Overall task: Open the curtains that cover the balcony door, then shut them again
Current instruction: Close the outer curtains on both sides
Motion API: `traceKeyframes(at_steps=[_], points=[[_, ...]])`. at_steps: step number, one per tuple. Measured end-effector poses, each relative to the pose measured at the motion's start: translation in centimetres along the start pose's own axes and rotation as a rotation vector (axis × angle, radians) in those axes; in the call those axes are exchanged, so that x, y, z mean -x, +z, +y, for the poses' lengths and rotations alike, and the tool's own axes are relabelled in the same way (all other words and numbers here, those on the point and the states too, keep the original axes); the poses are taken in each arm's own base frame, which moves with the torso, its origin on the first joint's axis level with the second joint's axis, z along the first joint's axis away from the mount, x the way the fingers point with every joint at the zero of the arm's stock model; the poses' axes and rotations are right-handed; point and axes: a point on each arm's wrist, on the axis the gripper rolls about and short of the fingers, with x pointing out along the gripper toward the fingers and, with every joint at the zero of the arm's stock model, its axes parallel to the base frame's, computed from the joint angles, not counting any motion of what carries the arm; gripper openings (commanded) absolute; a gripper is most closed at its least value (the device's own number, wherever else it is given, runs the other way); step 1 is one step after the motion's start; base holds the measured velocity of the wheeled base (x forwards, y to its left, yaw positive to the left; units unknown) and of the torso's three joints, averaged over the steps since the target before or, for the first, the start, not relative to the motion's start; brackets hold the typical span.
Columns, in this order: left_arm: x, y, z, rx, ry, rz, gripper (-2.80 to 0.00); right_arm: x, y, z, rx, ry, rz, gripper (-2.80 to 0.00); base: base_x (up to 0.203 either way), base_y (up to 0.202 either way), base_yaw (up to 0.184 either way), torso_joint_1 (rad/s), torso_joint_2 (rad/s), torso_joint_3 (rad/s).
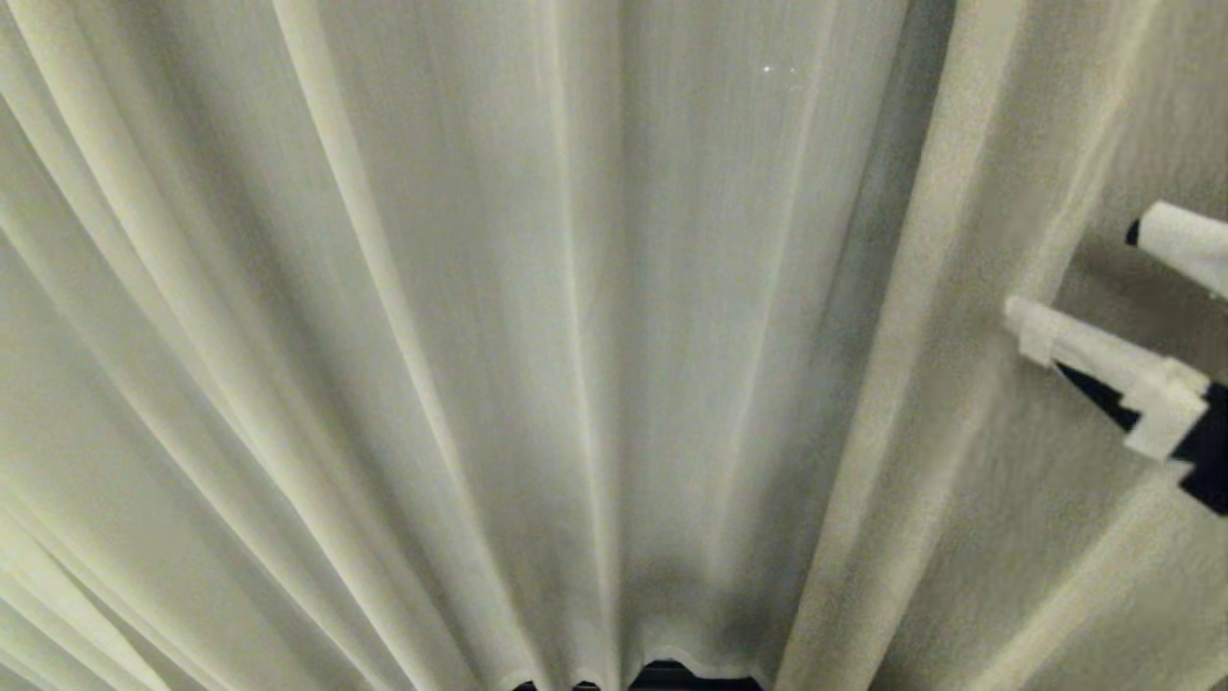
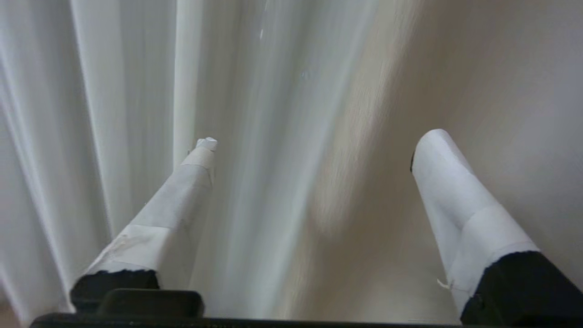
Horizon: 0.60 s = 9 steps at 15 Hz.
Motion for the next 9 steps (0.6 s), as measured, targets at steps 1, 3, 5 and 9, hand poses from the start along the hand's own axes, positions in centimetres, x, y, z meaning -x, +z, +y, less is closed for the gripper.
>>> traceKeyframes(at_steps=[1,3,5,9], points=[[0.0,0.0,0.0,0.0,0.0,0.0,-2.8,1.2,-0.7,-0.1,0.005,0.004,0.012,0.0,0.0,0.0,0.0,0.0,0.0,0.0],[0.0,0.0,0.0,0.0,0.0,0.0,-2.8,3.1,-1.8,-0.3,0.007,0.005,0.017,-2.8,0.0,0.0,0.0,0.0,0.0,0.0],[0.0,0.0,0.0,0.0,0.0,0.0,-2.8,4.1,-2.4,-0.4,0.007,0.0,0.021,-2.8,0.0,0.0,0.0,0.0,0.0,0.0],[0.0,0.0,0.0,0.0,0.0,0.0,-2.8,4.7,-4.1,-0.9,-0.01,-0.115,0.094,-2.8,0.0,0.0,0.0,0.0,0.0,0.0]])
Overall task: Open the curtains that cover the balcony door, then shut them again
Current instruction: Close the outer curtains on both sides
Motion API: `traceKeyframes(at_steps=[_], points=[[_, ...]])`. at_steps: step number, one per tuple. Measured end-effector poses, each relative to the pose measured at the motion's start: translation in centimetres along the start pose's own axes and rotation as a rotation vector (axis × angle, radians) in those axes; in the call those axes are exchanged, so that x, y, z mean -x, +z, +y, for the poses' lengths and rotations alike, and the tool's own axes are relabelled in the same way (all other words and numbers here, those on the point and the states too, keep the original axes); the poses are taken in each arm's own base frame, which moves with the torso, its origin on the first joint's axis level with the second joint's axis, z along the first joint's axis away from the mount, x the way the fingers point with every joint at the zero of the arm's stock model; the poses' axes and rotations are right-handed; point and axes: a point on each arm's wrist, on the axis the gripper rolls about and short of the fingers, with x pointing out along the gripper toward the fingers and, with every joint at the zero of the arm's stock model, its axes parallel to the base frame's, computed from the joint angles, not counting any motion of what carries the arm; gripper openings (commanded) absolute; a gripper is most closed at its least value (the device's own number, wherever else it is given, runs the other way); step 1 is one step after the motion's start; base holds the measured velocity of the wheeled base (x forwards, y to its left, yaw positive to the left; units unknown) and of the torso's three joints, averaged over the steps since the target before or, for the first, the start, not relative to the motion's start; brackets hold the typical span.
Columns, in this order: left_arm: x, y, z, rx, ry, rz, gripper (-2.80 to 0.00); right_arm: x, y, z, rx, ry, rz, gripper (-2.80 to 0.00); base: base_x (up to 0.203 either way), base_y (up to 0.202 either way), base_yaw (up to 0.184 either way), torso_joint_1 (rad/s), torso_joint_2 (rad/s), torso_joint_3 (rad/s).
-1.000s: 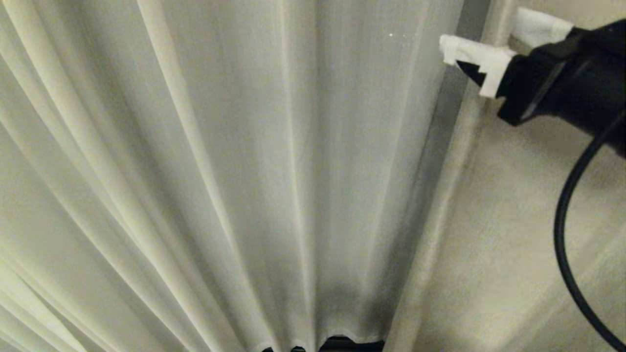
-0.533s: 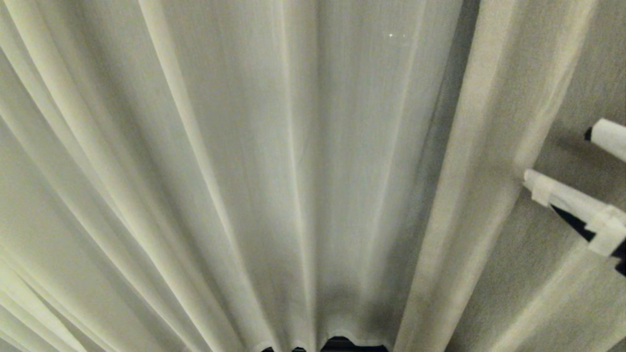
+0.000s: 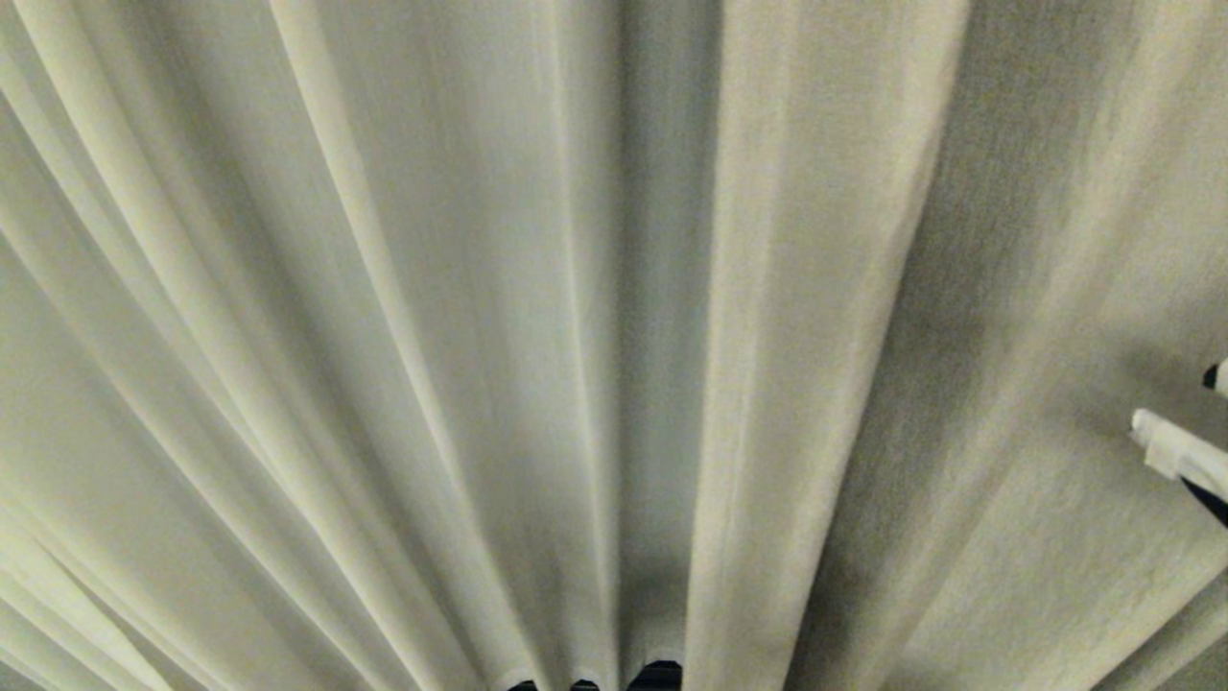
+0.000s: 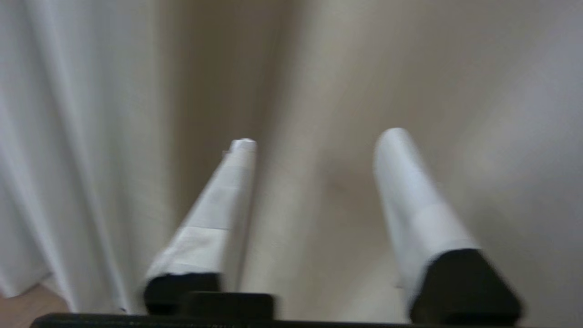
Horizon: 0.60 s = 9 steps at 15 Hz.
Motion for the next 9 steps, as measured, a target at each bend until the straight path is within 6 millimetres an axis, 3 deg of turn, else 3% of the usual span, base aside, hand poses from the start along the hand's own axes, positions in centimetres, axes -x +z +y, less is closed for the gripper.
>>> traceKeyframes(at_steps=[5,9], points=[[0.0,0.0,0.0,0.0,0.0,0.0,-2.8,-0.5,-3.5,-2.9,-0.047,-0.343,0.192,-2.8,0.0,0.0,0.0,0.0,0.0,0.0],[0.0,0.0,0.0,0.0,0.001,0.0,-2.8,-0.2,-6.0,-3.6,-0.092,-0.431,0.315,-2.8,0.0,0.0,0.0,0.0,0.0,0.0]])
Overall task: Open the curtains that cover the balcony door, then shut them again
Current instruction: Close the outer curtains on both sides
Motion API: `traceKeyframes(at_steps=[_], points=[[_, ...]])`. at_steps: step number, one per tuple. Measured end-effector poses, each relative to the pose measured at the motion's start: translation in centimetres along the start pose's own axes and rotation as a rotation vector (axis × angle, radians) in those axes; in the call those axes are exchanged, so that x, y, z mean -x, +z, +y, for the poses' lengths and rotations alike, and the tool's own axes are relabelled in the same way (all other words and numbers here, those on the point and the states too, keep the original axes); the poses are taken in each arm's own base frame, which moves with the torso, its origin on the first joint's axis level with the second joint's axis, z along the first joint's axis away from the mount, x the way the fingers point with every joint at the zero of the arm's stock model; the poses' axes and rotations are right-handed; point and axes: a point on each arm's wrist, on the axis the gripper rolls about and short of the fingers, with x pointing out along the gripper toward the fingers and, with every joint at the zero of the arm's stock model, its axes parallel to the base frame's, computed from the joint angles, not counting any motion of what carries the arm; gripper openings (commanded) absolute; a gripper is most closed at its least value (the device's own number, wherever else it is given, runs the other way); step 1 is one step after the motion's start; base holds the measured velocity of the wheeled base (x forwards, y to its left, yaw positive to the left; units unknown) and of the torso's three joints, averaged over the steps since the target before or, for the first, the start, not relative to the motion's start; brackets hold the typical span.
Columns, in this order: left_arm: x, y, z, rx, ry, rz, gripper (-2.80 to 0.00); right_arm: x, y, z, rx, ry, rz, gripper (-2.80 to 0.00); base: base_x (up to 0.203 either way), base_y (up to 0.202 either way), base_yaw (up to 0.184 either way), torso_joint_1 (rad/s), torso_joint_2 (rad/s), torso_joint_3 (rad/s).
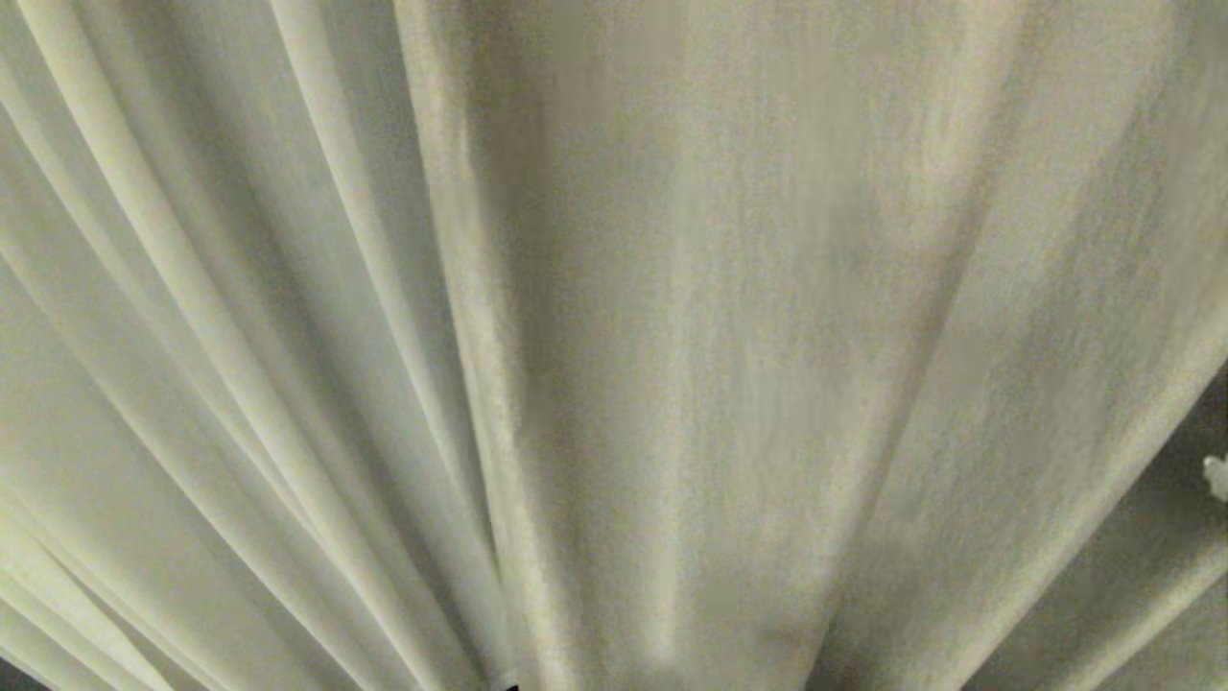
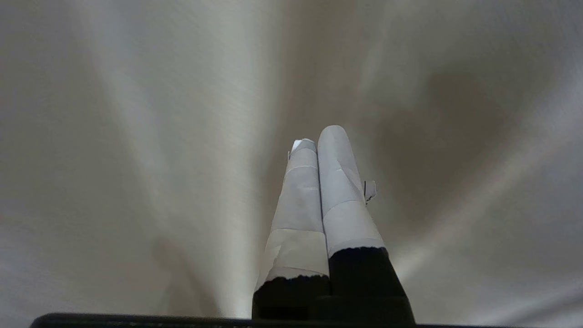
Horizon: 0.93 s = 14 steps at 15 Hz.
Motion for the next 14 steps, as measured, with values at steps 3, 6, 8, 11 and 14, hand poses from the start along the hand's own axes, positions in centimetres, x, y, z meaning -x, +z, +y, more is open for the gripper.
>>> traceKeyframes(at_steps=[3,6,8,11,14], points=[[0.0,0.0,0.0,0.0,0.0,0.0,-2.8,1.6,-2.4,-0.2,0.014,0.004,0.032,-2.8,0.0,0.0,0.0,0.0,0.0,0.0],[0.0,0.0,0.0,0.0,-0.001,0.0,-2.8,4.1,-5.0,-0.5,0.033,0.016,0.032,-2.8,0.0,0.0,0.0,0.0,0.0,0.0],[0.0,0.0,0.0,0.0,-0.001,0.0,-2.8,5.8,-6.6,-0.8,0.04,0.012,0.054,-2.8,0.0,0.0,0.0,0.0,0.0,0.0],[0.0,0.0,0.0,0.0,-0.001,0.0,-2.8,8.1,-8.8,-0.9,0.038,0.056,0.069,-2.8,0.0,0.0,0.0,0.0,0.0,0.0],[0.0,0.0,0.0,0.0,-0.001,0.0,-2.8,9.7,-10.3,-0.7,0.039,0.131,0.012,-2.8,0.0,0.0,0.0,0.0,0.0,0.0]])
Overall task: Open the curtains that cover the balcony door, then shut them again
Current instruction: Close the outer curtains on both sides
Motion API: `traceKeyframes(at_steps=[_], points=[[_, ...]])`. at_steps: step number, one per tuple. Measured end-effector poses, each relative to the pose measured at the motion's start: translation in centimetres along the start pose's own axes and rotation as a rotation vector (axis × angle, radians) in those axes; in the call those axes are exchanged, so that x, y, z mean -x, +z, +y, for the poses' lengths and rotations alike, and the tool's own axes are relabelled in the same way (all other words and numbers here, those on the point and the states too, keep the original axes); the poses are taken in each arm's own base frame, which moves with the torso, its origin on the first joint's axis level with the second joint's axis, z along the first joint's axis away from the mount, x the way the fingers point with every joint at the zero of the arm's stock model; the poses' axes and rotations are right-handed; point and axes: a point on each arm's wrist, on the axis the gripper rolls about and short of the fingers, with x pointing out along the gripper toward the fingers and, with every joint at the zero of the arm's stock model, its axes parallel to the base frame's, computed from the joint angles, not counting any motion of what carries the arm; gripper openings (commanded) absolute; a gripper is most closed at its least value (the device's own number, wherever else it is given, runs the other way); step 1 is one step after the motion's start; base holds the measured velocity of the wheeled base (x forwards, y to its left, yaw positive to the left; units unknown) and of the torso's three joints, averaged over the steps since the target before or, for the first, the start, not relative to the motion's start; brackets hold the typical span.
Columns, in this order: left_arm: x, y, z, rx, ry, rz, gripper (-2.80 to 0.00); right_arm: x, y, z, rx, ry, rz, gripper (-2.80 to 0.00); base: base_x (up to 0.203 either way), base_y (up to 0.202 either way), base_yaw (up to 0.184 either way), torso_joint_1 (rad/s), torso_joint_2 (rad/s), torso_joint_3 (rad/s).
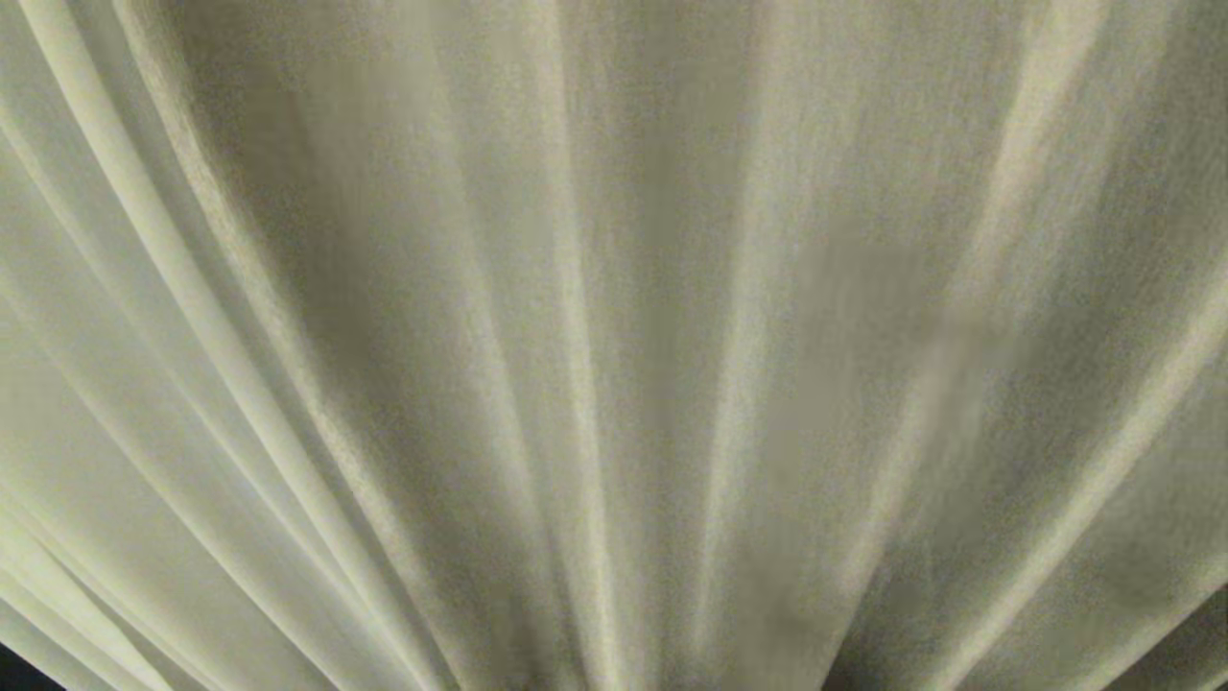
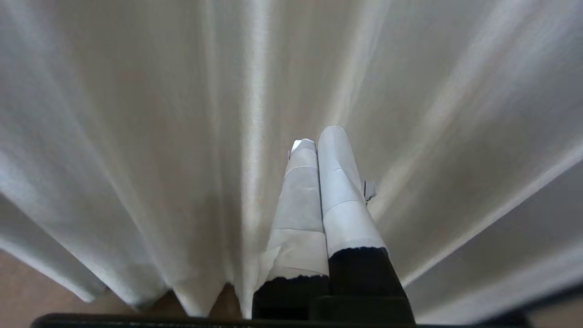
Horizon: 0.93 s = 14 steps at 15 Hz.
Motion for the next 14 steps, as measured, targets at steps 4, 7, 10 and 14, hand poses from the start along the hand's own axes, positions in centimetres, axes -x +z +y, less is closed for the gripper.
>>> traceKeyframes(at_steps=[4,7,10,14], points=[[0.0,0.0,0.0,-0.001,0.0,0.0,-2.8,1.1,-0.96,0.23,-0.05,0.038,-0.08,-2.8,0.0,0.0,0.0,0.0,0.0,0.0],[0.0,0.0,0.0,0.0,0.0,0.0,-2.8,1.31,-1.02,0.23,-0.09,0.035,-0.108,-2.8,0.0,0.0,0.0,0.0,0.0,0.0],[0.0,0.0,0.0,-0.001,0.0,0.0,-2.8,1.36,-1.04,0.23,-0.092,0.033,-0.116,-2.8,0.0,0.0,0.0,0.0,0.0,0.0],[0.0,0.0,0.0,-0.001,0.0,0.0,-2.8,1.38,-1.04,0.23,-0.094,0.033,-0.117,-2.8,0.0,0.0,0.0,0.0,0.0,0.0]])
